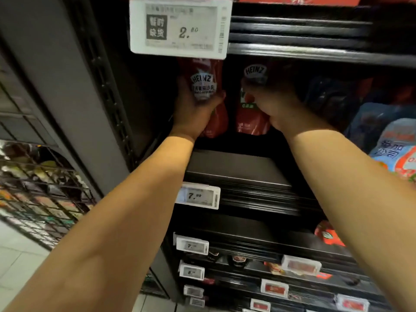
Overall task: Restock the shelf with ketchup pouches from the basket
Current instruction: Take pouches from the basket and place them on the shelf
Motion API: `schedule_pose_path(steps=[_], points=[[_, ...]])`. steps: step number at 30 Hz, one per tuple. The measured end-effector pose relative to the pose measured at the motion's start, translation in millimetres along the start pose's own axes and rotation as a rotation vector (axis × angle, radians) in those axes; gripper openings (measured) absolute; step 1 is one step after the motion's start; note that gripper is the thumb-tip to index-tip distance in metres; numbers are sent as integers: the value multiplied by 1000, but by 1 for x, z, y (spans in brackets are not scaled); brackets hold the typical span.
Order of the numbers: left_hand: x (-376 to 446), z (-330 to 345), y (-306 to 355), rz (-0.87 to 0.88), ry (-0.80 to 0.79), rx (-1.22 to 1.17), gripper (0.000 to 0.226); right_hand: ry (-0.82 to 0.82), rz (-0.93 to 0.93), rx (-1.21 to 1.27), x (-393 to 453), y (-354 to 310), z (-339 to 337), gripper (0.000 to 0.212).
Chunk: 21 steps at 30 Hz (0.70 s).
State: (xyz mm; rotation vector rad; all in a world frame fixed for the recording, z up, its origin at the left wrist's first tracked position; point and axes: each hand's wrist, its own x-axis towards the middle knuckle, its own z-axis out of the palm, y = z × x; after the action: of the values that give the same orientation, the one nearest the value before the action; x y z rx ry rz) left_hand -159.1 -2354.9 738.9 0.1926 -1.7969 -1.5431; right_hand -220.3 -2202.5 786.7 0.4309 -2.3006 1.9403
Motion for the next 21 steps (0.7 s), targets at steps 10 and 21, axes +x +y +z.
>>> schedule_pose_path(steps=[10, 21], points=[[4, 2, -5, 110, -26, 361, 103, 1, -293, -127, -2, 38, 10, 36], [-7, 7, -5, 158, 44, 722, 105, -30, -138, -352, -1, 55, 8, 77]])
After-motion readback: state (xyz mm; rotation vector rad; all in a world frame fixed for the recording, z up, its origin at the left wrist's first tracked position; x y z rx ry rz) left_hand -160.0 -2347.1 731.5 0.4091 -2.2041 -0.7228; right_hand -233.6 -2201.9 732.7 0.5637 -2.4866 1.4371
